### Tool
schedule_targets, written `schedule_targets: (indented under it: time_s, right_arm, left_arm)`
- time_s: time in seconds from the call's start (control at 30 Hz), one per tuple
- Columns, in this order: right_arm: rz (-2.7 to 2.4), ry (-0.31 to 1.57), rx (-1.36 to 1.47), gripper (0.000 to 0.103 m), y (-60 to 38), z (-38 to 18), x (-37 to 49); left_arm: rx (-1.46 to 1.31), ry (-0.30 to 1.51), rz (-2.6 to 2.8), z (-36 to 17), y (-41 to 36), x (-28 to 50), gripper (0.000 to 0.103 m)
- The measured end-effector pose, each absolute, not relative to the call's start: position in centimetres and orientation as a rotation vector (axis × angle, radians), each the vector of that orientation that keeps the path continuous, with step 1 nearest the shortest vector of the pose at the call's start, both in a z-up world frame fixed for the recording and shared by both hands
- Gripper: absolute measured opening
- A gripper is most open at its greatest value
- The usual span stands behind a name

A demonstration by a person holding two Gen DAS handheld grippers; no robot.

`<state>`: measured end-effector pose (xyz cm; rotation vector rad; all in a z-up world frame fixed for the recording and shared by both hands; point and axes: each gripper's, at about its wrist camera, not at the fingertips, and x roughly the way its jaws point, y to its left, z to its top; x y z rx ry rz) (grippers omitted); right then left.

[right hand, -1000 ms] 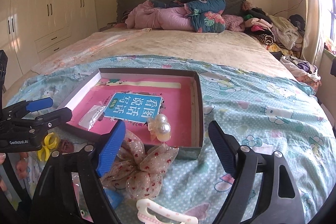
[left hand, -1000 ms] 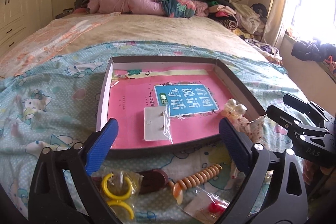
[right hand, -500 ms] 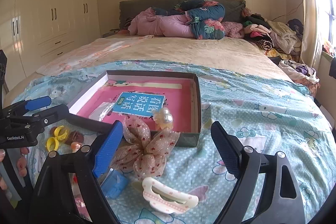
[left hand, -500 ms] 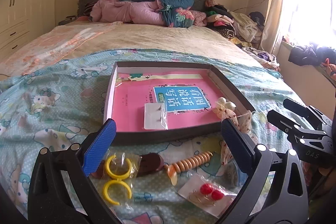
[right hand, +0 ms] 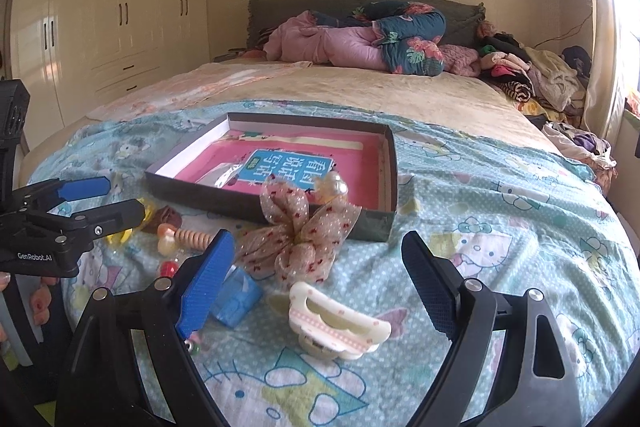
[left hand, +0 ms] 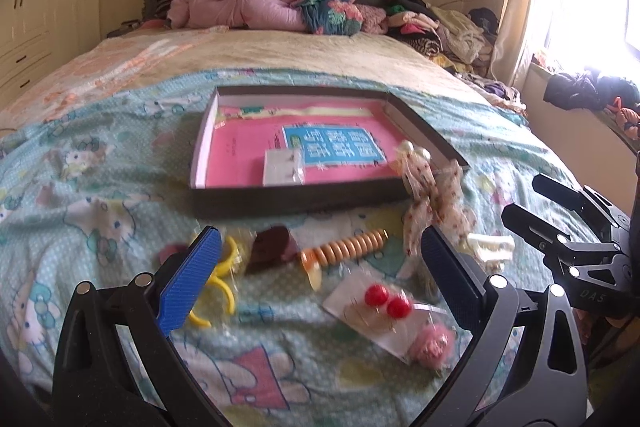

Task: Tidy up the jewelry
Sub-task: 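Withdraw both tools from the tray toward the loose jewelry, then grasp the white-and-pink claw clip with the right tool while the left tool grasps the red-bead earring card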

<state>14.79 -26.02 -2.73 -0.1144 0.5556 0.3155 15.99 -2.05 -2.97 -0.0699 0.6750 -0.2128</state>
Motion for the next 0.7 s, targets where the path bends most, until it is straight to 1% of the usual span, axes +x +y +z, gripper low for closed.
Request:
schedule_targets:
  time_s: [0.37,0.47,0.7]
  right_arm:
    - [0.32,0.587,-0.148,0.083,-27.4,-4.6,13.3]
    - [0.321,0.595,-0.172,0.083,-27.8,-5.3,13.0]
    - [0.321,0.6,-0.198,0.083,-28.6,-6.5,13.2]
  left_arm:
    - [-0.121,0.803,-0.274,-5.7,-3.6,14.9,0.091]
    - [-0.185,0.863,-0.303,-6.7,-3.7,15.1,0.091]
    - [-0.295,0.941,-0.321,-8.0,-4.0,16.0,0.091]
